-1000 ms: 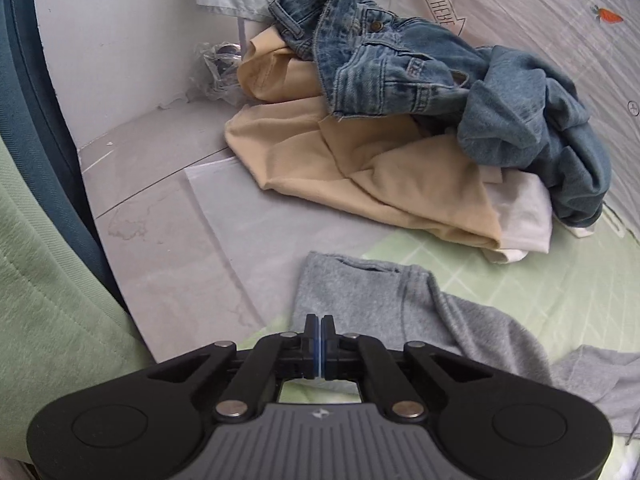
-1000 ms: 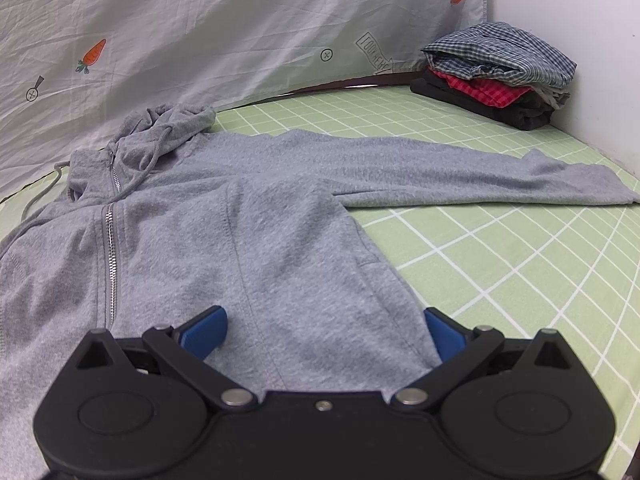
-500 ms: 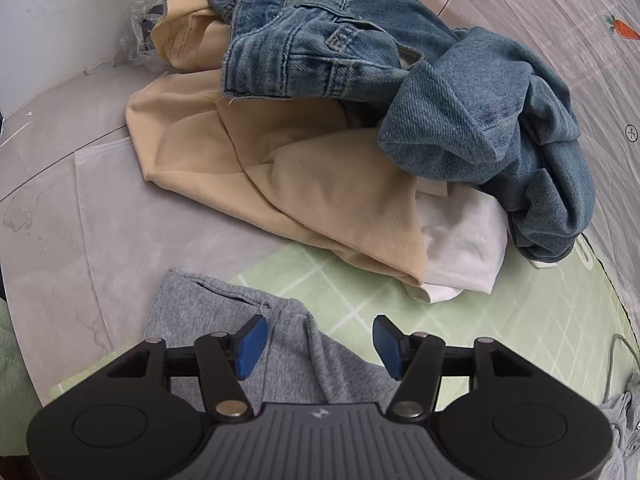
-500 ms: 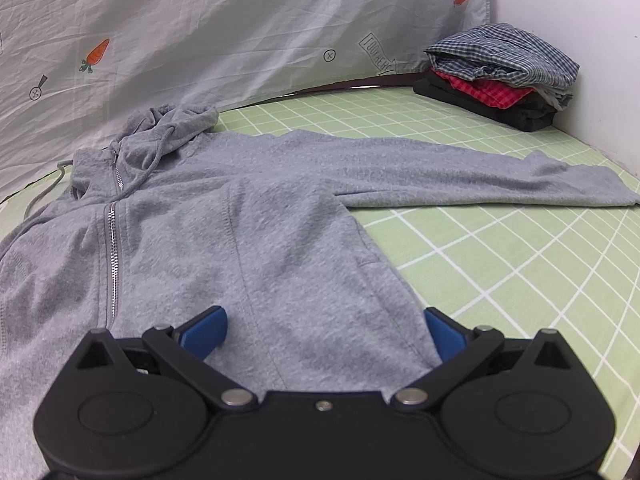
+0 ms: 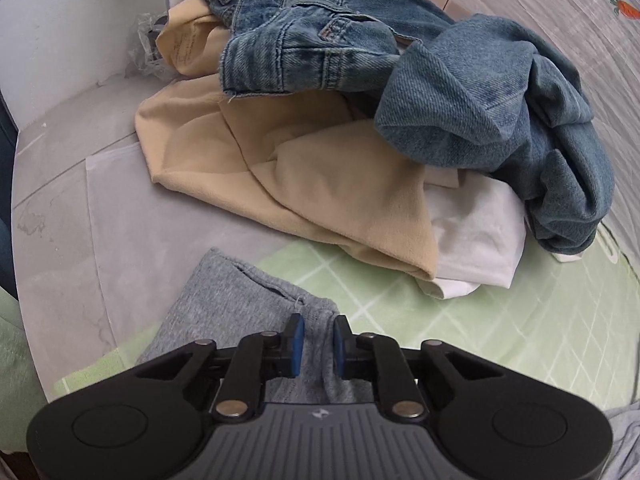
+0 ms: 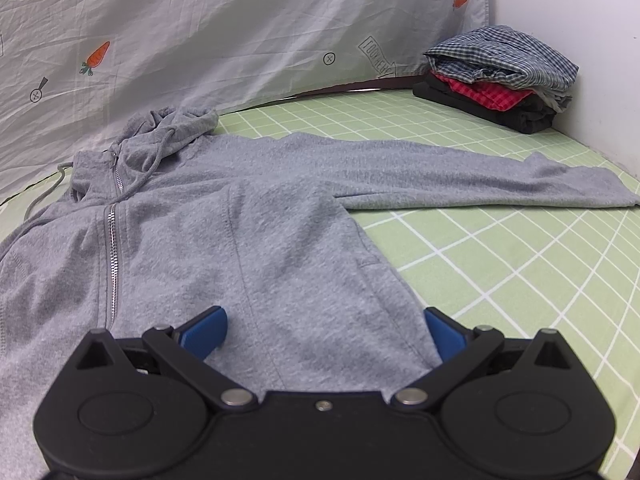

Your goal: Fold clothes

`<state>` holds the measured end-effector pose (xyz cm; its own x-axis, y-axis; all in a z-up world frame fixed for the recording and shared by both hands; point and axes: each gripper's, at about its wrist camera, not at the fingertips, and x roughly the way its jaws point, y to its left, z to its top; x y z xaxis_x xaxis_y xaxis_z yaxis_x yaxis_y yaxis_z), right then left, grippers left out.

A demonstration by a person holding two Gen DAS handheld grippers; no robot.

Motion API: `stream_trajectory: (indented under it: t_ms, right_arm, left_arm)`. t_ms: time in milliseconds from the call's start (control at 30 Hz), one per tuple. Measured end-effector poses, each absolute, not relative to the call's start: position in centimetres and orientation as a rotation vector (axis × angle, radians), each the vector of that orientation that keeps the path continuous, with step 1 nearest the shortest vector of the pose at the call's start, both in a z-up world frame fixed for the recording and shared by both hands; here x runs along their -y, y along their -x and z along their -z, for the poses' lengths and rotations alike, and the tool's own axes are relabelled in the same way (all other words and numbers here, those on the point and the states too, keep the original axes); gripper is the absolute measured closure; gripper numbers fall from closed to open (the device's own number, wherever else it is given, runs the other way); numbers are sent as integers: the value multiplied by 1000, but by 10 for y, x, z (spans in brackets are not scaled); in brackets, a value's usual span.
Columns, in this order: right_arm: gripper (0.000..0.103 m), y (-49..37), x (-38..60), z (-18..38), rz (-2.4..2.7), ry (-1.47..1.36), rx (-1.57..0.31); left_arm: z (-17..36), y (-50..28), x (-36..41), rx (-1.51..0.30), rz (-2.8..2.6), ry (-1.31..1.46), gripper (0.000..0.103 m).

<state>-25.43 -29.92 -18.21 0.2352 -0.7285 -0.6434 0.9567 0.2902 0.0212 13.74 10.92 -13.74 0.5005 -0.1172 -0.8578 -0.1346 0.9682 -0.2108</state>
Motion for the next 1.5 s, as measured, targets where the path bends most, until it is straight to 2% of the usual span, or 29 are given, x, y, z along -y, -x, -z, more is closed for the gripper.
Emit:
stream_trajectory:
  t_ms: [267,500,600,733,933,1033,1267,1500]
  right_arm:
    - [0,255,299,182,1210,-462,-587]
    - [0,255,299,183,1210,-460,-587]
    - [0,255,299,183,1210,-459,-586]
    - [0,255,299,182,1210,-460,-587]
    - [0,255,299,182,1205,-459,-590]
    - [0,255,299,182,1205,-458,-589]
    - [0,255,299,182,1205,-458,-588]
    - [0,255,299,182,1205,-458,-588]
  left_arm:
    - [81,-115,-97,-861,278,424,91]
    - [52,-58,-115,-561,612,614,91]
    - [72,-46,-133,-624,467,570,91]
    - [118,-41,-168,-807,237,585,91]
    - [130,-33,-194,-869,168,683,90]
    - [133,-34,-200,-893,167,705,81]
    - [130,-52,-204,-924,186,737,50]
    - [129,-88,-184,-984,207,714,42]
